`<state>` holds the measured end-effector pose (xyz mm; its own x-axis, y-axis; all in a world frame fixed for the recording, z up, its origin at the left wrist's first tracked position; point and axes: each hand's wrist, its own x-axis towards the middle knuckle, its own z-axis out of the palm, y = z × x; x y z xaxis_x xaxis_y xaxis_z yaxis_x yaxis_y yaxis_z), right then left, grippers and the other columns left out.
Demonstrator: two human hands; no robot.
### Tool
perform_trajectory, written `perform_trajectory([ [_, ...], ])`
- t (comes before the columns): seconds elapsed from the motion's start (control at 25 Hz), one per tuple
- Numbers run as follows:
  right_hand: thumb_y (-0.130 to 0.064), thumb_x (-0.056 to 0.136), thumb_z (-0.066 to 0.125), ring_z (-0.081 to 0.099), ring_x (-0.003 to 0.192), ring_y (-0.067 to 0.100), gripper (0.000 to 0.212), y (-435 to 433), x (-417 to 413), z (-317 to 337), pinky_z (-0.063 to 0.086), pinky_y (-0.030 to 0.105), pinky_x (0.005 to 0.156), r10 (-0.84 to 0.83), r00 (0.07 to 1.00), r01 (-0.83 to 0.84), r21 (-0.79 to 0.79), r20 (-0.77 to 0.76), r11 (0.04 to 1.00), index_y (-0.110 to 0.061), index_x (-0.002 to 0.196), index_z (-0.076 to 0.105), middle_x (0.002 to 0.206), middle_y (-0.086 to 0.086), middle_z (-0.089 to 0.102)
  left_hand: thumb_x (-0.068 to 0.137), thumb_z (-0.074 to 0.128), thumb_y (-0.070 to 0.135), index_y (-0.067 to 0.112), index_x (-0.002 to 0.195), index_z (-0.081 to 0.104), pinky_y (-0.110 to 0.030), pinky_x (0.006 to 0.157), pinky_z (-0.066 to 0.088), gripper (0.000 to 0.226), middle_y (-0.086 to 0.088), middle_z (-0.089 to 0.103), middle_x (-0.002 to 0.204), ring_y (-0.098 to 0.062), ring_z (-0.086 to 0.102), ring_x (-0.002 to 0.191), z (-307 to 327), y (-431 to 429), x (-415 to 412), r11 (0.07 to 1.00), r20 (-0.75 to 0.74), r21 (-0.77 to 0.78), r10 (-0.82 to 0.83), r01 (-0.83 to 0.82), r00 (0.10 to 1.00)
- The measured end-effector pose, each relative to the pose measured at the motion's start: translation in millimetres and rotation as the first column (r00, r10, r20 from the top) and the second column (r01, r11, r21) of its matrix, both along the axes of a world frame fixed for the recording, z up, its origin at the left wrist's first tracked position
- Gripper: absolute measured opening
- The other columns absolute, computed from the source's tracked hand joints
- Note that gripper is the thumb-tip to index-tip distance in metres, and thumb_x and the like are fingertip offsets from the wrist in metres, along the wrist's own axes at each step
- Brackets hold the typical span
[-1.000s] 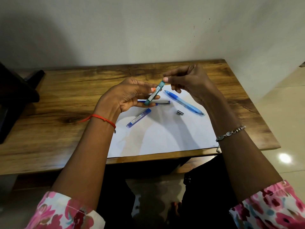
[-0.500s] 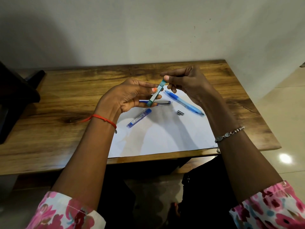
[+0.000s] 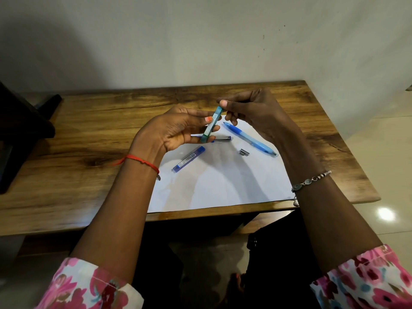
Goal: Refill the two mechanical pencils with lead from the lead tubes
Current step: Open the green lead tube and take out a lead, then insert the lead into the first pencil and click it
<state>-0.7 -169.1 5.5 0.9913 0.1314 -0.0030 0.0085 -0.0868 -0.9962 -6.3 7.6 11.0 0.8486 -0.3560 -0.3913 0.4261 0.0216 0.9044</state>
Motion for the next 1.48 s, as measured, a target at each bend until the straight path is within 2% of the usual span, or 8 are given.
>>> perform_trajectory([
  [0.36, 0.008, 0.077, 0.066, 0.063, 0.059, 0.016, 0.018, -17, -2, 4, 0.052, 0.021, 0.055, 0.216, 0.973, -0.22, -0.044, -0.082, 0.975, 0.004, 0.093, 0.07, 0.074, 0.015, 0.07, 0.084, 0.058, 0.008, 0.007, 0.086, 0.068, -0.022, 0.067, 0.059, 0.01, 0.004, 0.075, 0.072, -0.01, 0.071, 0.07, 2, 6, 1, 0.998, 0.073, 0.061, -0.014, 0.009, 0.997],
  [0.6, 0.004, 0.072, 0.073, 0.054, 0.052, 0.011, 0.016, -11, -9, 5, 0.043, 0.016, 0.046, 0.408, 0.863, -0.502, -0.405, -0.299, 0.764, -0.004, 0.085, 0.075, 0.077, 0.017, 0.07, 0.083, 0.062, 0.014, 0.01, 0.088, 0.069, -0.018, 0.062, 0.057, 0.01, 0.005, 0.073, 0.083, -0.008, 0.071, 0.074, 2, 11, 3, 0.99, 0.111, 0.128, 0.04, -0.055, 0.993],
  [0.76, -0.007, 0.069, 0.079, 0.048, 0.051, 0.006, 0.019, -5, -9, 3, 0.036, 0.013, 0.046, 0.398, 0.853, -0.521, -0.581, -0.336, 0.626, -0.016, 0.086, 0.076, 0.06, -0.005, 0.067, 0.082, 0.063, 0.015, 0.012, 0.086, 0.07, -0.018, 0.065, 0.057, 0.008, 0.009, 0.074, 0.076, -0.007, 0.071, 0.074, 0, 10, 3, 0.987, 0.115, 0.151, 0.03, -0.047, 0.993],
  [0.88, -0.01, 0.071, 0.078, 0.044, 0.044, 0.004, 0.015, -8, -9, 5, 0.032, 0.012, 0.042, 0.293, 0.926, -0.376, -0.545, -0.237, 0.749, -0.013, 0.085, 0.076, 0.051, -0.009, 0.062, 0.082, 0.064, 0.013, 0.012, 0.085, 0.07, -0.018, 0.069, 0.057, 0.007, 0.011, 0.075, 0.075, -0.005, 0.07, 0.073, -2, 11, 4, 0.982, 0.132, 0.184, 0.004, -0.028, 0.991],
  [0.96, -0.009, 0.074, 0.076, 0.04, 0.039, 0.005, 0.014, -11, -6, 4, 0.031, 0.015, 0.038, 0.119, 0.982, -0.169, -0.392, -0.148, 0.904, -0.001, 0.086, 0.075, 0.05, 0.001, 0.058, 0.082, 0.064, 0.012, 0.01, 0.086, 0.07, -0.018, 0.07, 0.056, 0.008, 0.01, 0.074, 0.073, -0.004, 0.069, 0.069, -4, 10, 5, 0.977, 0.148, 0.215, -0.045, 0.012, 0.988],
  [1.04, -0.01, 0.077, 0.073, 0.044, 0.037, 0.007, 0.02, -11, -4, 2, 0.035, 0.016, 0.037, -0.012, 0.987, -0.028, -0.241, -0.162, 0.97, 0.007, 0.088, 0.071, 0.051, 0.005, 0.06, 0.081, 0.064, 0.008, 0.005, 0.088, 0.07, -0.017, 0.071, 0.057, 0.009, 0.008, 0.074, 0.073, -0.004, 0.068, 0.066, -4, 7, 4, 0.972, 0.165, 0.23, -0.091, 0.051, 0.982],
  [1.36, -0.009, 0.079, 0.071, 0.057, 0.048, 0.009, 0.004, -9, -3, -1, 0.046, 0.015, 0.046, -0.036, 0.959, 0.024, -0.046, -0.281, 0.999, -0.005, 0.08, 0.072, 0.06, 0.001, 0.07, 0.078, 0.066, 0.003, 0.003, 0.092, 0.07, -0.015, 0.065, 0.055, 0.014, 0.001, 0.073, 0.08, -0.007, 0.068, 0.071, -1, 1, 1, 0.964, 0.187, 0.249, -0.142, 0.093, 0.972],
  [1.48, -0.009, 0.078, 0.071, 0.061, 0.05, 0.012, 0.007, -14, -1, -2, 0.049, 0.018, 0.049, -0.119, 0.959, 0.119, -0.015, -0.258, 0.993, -0.002, 0.08, 0.072, 0.071, 0.006, 0.072, 0.074, 0.073, 0.009, 0.009, 0.094, 0.071, -0.017, 0.065, 0.047, 0.021, -0.004, 0.066, 0.086, -0.008, 0.058, 0.075, -6, -4, 2, 0.783, 0.398, 0.615, -0.204, -0.095, 0.894],
])
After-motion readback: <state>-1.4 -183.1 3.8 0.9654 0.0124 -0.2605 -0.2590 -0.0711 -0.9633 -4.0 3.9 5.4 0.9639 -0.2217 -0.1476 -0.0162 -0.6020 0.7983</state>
